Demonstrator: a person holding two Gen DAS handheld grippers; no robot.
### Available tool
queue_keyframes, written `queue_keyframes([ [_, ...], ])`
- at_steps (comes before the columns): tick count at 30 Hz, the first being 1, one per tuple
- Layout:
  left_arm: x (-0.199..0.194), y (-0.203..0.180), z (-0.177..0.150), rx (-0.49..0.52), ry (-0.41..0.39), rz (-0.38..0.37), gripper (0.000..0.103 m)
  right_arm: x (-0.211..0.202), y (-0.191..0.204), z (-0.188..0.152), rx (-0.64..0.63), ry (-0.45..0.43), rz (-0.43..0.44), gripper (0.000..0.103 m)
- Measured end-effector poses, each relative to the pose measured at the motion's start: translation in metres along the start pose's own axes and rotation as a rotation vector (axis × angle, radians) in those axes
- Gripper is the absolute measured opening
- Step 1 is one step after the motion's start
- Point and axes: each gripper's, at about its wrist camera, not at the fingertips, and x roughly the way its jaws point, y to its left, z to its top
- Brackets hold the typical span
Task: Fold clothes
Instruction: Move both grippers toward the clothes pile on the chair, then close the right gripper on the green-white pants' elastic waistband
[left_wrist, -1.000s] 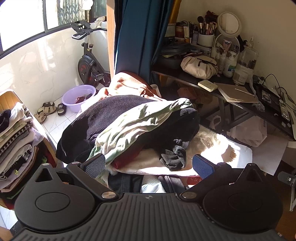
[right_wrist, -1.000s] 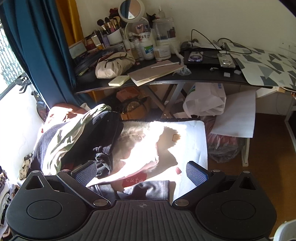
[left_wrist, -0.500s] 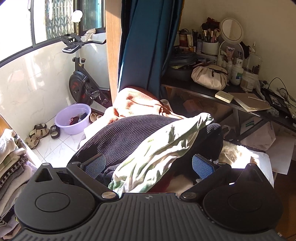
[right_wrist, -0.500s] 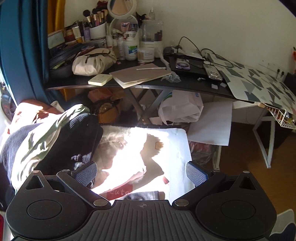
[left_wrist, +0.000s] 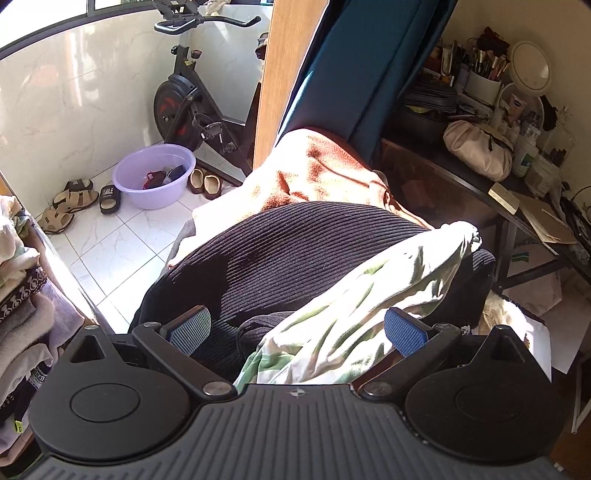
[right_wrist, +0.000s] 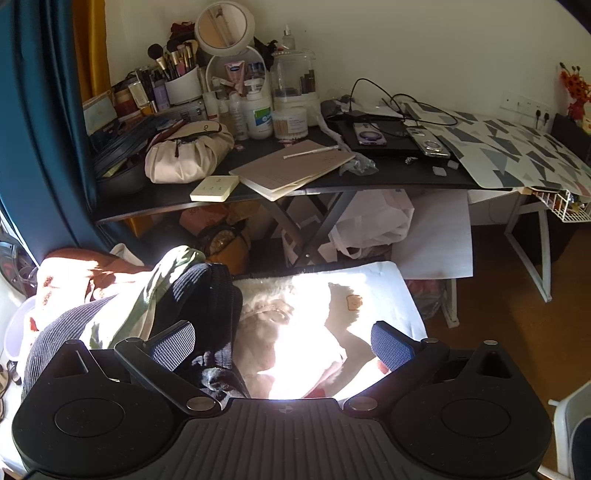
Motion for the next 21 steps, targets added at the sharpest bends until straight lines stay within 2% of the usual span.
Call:
queue_keyframes([
  [4, 0.018, 0.014, 0.002, -0.004, 0.04, -0.005, 0.102, -0.005, 0.021, -0.011, -0.148, -0.083, -0.055, 0.097],
  [7, 0.027, 0.019, 0.002, 0.002, 0.061, -0.009, 0.102, 0.001, 0.039, -0.018, -0.245, -0.097, -0.04, 0.086],
  [8, 0.028, 0.018, 0.0, 0.01, 0.063, -0.01, 0.102, 0.004, 0.044, -0.019, -0.265, -0.095, -0.03, 0.08],
  [12, 0.034, 0.011, -0.002, 0.054, 0.084, 0.003, 0.102, 0.027, 0.066, -0.018, -0.284, -0.069, 0.016, 0.063],
  [18, 0.04, 0.007, 0.002, 0.123, 0.095, 0.074, 0.102, 0.081, 0.096, -0.001, -0.26, -0.001, 0.136, 0.061],
  [21, 0.044, 0.008, 0.01, 0.088, 0.106, 0.122, 0.102, 0.124, 0.113, 0.014, -0.23, 0.046, 0.233, 0.068],
])
